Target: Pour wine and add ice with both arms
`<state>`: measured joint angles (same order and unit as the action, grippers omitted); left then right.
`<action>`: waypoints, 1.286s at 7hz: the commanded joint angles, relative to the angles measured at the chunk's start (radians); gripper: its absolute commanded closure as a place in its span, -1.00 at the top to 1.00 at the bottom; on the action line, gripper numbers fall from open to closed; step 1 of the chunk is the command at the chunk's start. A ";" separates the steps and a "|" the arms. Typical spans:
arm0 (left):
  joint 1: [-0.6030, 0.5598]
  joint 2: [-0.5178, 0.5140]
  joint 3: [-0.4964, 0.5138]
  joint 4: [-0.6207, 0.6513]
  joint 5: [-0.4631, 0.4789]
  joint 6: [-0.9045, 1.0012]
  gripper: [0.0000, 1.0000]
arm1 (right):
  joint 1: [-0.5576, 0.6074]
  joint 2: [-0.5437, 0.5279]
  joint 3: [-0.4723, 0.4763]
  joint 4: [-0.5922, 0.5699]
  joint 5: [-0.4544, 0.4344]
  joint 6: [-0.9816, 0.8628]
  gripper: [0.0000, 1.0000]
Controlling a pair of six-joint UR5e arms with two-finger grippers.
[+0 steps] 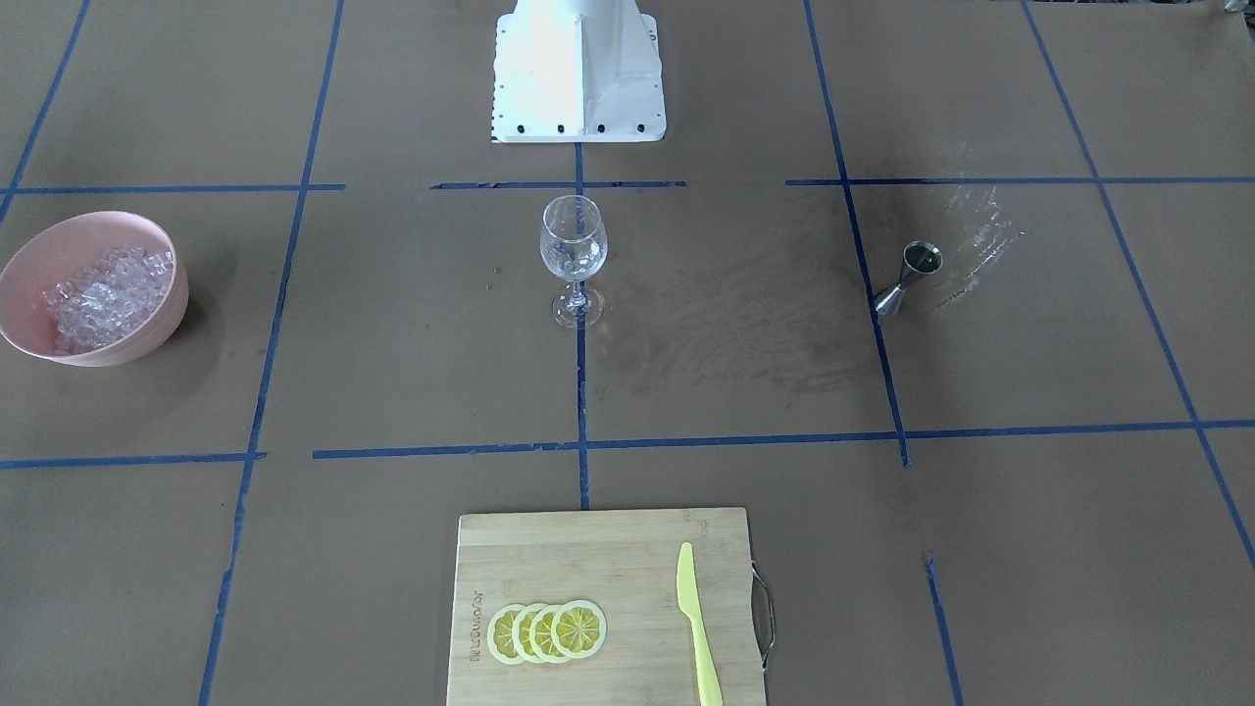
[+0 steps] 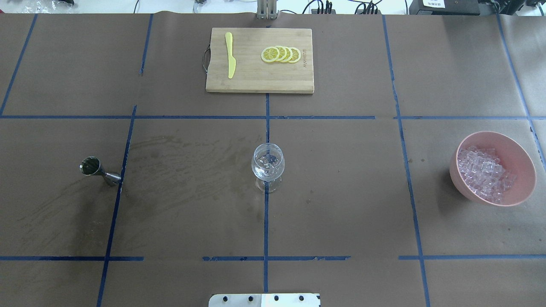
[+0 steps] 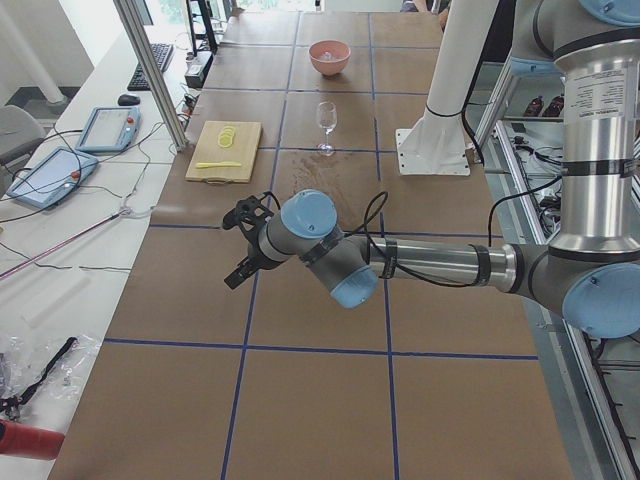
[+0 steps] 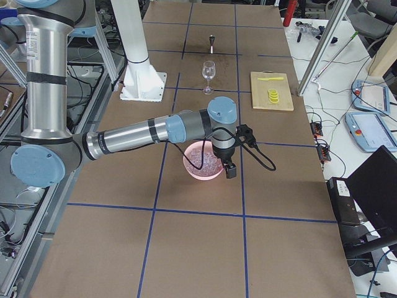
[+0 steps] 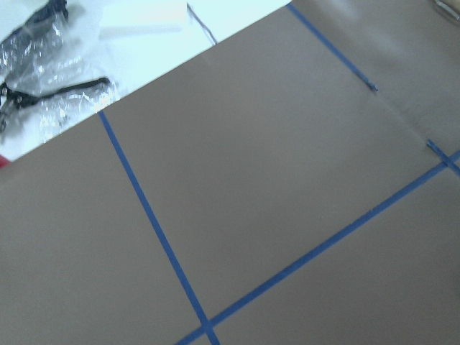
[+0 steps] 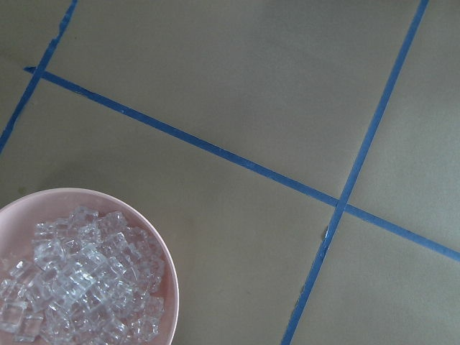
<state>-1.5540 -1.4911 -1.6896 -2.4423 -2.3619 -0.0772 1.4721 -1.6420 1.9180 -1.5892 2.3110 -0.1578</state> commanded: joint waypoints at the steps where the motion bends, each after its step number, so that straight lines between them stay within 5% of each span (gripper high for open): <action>1: 0.098 -0.006 0.019 -0.220 0.062 -0.229 1.00 | -0.001 -0.005 -0.008 0.021 0.001 0.003 1.00; 5: 0.516 0.029 -0.114 -0.398 0.564 -0.709 1.00 | -0.001 -0.012 -0.008 0.021 0.002 0.003 1.00; 9: 0.932 0.095 -0.173 -0.441 1.160 -0.851 1.00 | -0.001 -0.016 -0.008 0.023 0.002 0.003 1.00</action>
<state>-0.7435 -1.4203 -1.8585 -2.8556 -1.3777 -0.9008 1.4711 -1.6577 1.9092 -1.5667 2.3132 -0.1549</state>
